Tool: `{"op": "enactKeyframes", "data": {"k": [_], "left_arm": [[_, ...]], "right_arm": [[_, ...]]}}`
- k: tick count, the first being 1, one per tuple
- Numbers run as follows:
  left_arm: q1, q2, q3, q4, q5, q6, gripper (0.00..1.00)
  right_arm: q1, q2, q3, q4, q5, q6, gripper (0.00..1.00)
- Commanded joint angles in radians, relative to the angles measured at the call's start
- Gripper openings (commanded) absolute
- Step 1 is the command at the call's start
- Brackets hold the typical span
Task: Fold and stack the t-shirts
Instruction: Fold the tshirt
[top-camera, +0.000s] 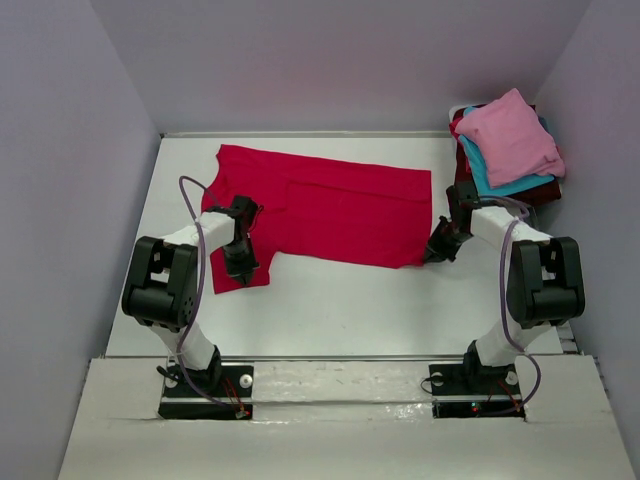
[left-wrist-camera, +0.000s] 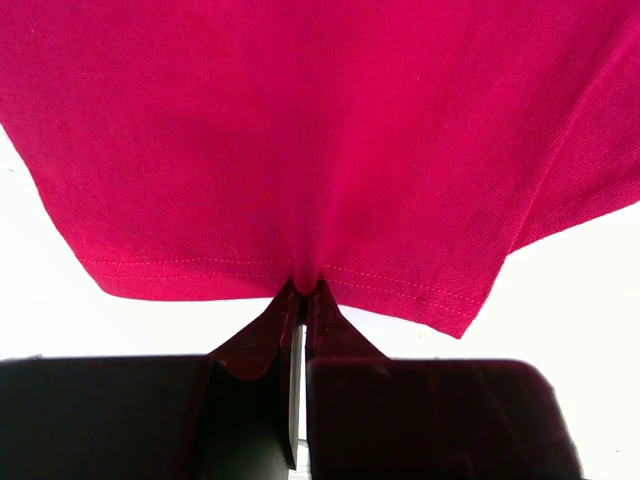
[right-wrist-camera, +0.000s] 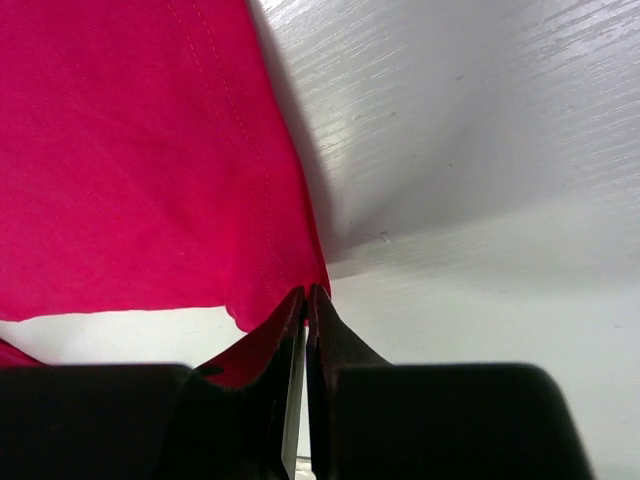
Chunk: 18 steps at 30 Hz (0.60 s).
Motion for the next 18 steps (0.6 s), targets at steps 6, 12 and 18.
{"op": "enactKeyframes", "data": {"k": [6,12,18], "left_arm": [[0.002,0.001,0.028,-0.039,-0.084,0.003,0.06],[0.002,-0.008,0.074,-0.048,-0.107,0.006,0.06],[0.002,0.001,0.166,-0.072,-0.161,0.02,0.06]], "right_arm": [[-0.002,-0.036,0.052,-0.028,0.013,-0.001,0.07],[-0.002,-0.033,0.092,-0.043,0.021,-0.004,0.07],[-0.002,-0.026,0.157,-0.061,0.031,-0.004,0.07]]}}
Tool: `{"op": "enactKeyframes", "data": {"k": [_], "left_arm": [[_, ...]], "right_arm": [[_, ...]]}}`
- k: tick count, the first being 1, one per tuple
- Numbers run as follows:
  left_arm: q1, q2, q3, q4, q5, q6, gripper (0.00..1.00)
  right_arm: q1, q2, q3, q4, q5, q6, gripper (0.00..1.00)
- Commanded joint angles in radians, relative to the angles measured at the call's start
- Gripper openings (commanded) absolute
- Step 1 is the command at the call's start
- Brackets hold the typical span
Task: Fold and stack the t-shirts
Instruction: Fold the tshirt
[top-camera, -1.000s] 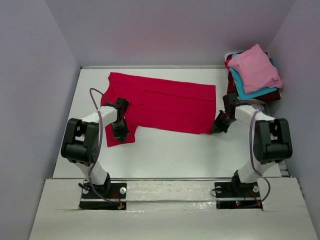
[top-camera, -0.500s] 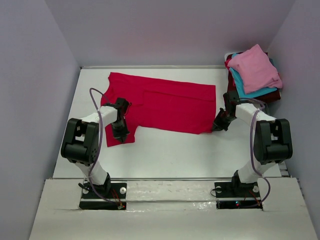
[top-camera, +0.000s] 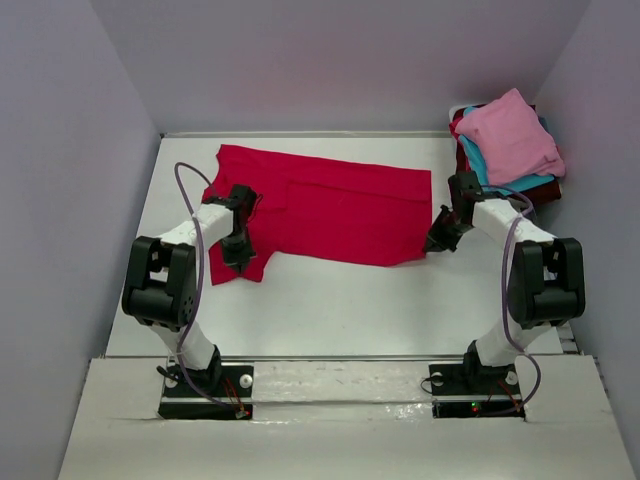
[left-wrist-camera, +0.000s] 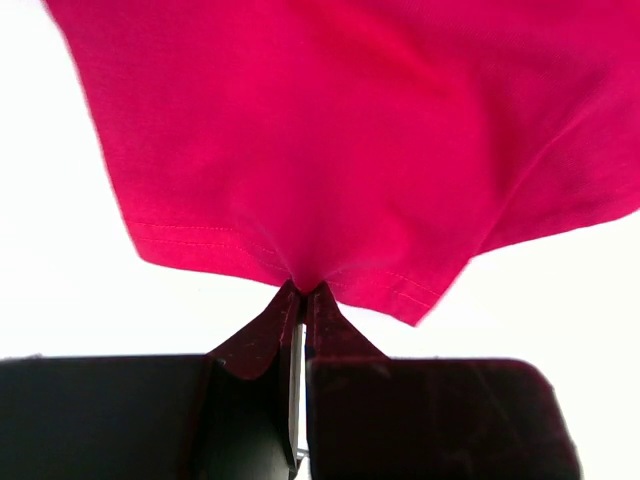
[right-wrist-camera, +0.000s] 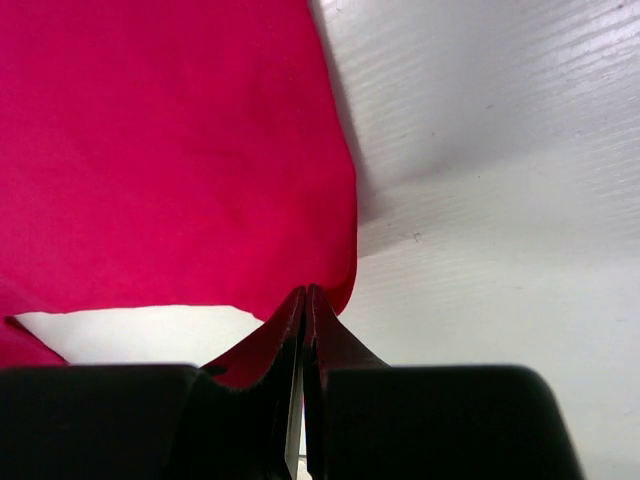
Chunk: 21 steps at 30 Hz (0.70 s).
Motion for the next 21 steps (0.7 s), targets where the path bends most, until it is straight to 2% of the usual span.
{"op": "enactKeyframes", "data": {"k": [1,8,21], "left_arm": [[0.0,0.004,0.098,-0.039,-0.075,0.019,0.06],[0.0,0.045,0.214,-0.053,-0.09,0.032,0.06],[0.108,0.202,0.492,-0.078,-0.092,0.083,0.06]], "right_arm": [[-0.002,-0.017,0.087,-0.024,0.027,-0.006,0.07],[-0.002,0.018,0.176,-0.053,0.044,-0.01,0.07],[-0.002,0.136,0.377,-0.118,0.097,-0.021,0.07]]}}
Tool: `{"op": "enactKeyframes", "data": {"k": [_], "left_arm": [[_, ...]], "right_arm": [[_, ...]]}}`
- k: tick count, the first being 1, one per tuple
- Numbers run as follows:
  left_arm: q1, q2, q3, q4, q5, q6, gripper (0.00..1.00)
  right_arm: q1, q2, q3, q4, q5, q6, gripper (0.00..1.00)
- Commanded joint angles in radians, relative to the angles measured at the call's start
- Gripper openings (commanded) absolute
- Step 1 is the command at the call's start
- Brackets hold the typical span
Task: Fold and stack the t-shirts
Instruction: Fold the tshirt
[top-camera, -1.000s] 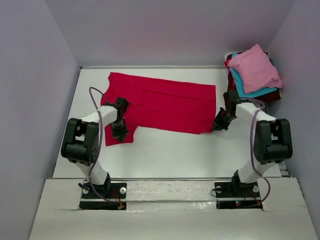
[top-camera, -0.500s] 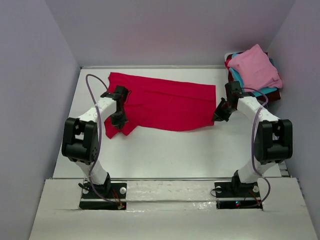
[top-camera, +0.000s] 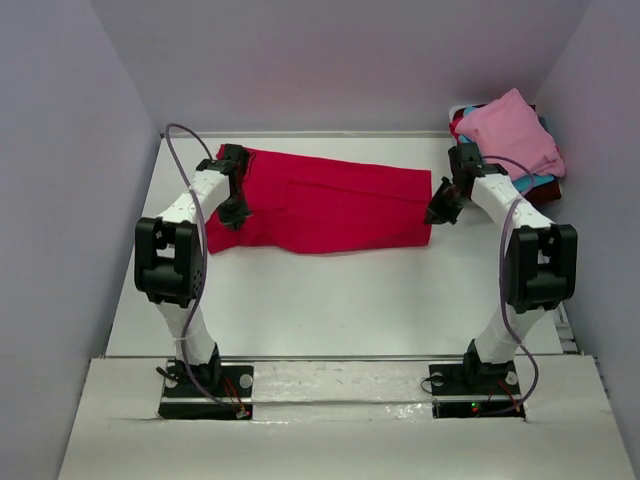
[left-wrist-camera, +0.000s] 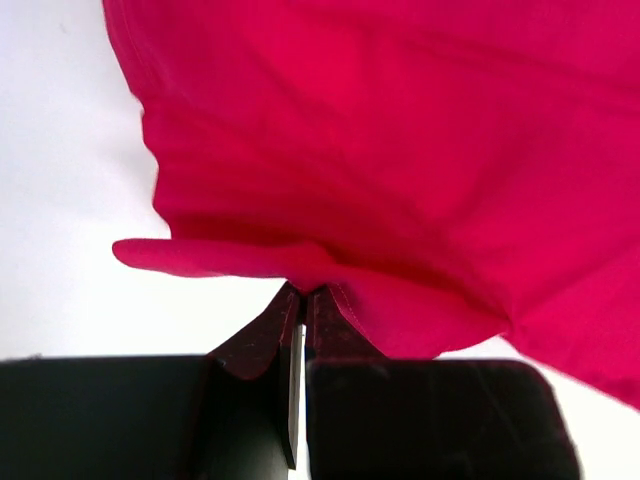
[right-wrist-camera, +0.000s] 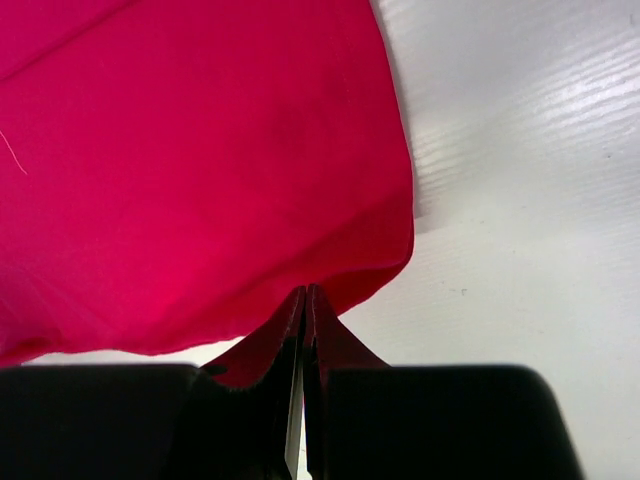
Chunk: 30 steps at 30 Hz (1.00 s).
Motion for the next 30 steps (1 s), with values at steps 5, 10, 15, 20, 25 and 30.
{"op": "enactKeyframes", "data": {"k": [5,10,15,20,25,30], "left_arm": [[0.051,0.116,0.279,-0.044,-0.04,0.038,0.06],[0.051,0.24,0.446,-0.069,-0.038,0.052,0.06],[0.051,0.344,0.612,-0.093,-0.047,0.058,0.06],[0.051,0.4,0.706,-0.093,-0.067,0.064,0.06],[0.051,0.455,0.785,-0.093,-0.113,0.071,0.06],[0.042,0.501,0.865,-0.09,-0.136,0.074,0.06]], "right_arm": [[-0.022,0.074,0.186,-0.067,0.057,-0.017,0.07],[-0.031,0.137,0.267,-0.091,0.067,-0.02,0.07],[-0.031,0.201,0.359,-0.121,0.084,-0.023,0.07],[-0.031,0.263,0.447,-0.136,0.087,-0.025,0.07],[-0.031,0.31,0.498,-0.144,0.1,-0.02,0.07],[-0.031,0.344,0.553,-0.167,0.114,-0.014,0.07]]}}
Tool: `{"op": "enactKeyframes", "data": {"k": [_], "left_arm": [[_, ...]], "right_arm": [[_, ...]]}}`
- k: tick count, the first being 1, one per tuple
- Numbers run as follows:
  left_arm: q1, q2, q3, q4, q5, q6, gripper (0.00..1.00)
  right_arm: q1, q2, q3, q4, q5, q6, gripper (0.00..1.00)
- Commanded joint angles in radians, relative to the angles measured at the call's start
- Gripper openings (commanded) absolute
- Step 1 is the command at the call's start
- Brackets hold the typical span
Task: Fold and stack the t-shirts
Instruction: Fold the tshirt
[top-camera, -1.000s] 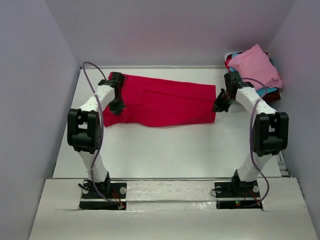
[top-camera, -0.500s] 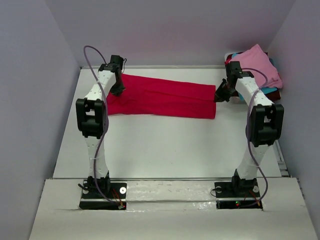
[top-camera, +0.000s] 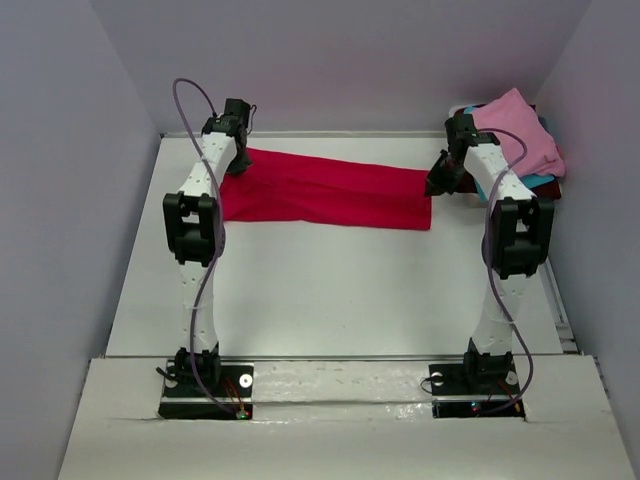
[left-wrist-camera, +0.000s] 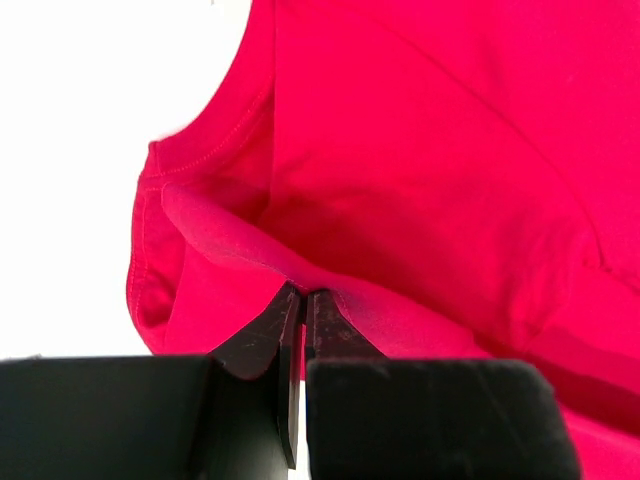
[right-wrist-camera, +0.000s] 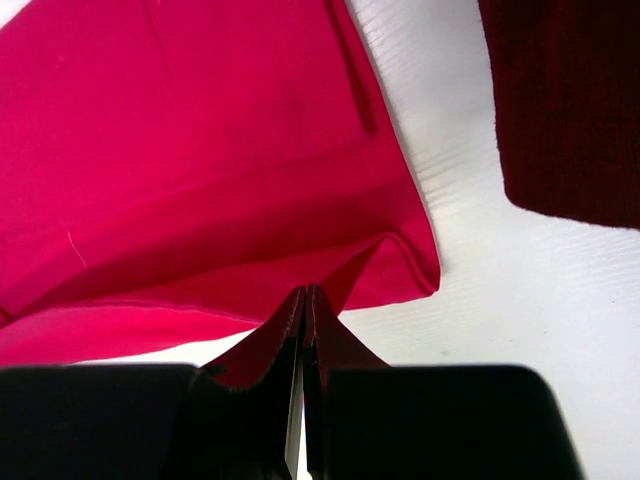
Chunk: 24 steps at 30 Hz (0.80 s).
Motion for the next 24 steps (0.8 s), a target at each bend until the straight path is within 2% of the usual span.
{"op": "enactKeyframes", "data": {"k": [1,12,24], "left_arm": [[-0.009,0.017,0.078,-0.003,-0.066,0.016,0.06],[-0.038,0.103,0.189,0.053,-0.072,0.042,0.06],[-0.065,0.146,0.187,0.116,-0.078,0.049,0.05]], "right_arm": [[-0.005,0.018,0.075,-0.031,0.034,0.0,0.07],[-0.014,0.081,0.189,-0.081,0.101,0.031,0.07],[-0.014,0.061,0.118,-0.085,0.146,0.057,0.07]]}}
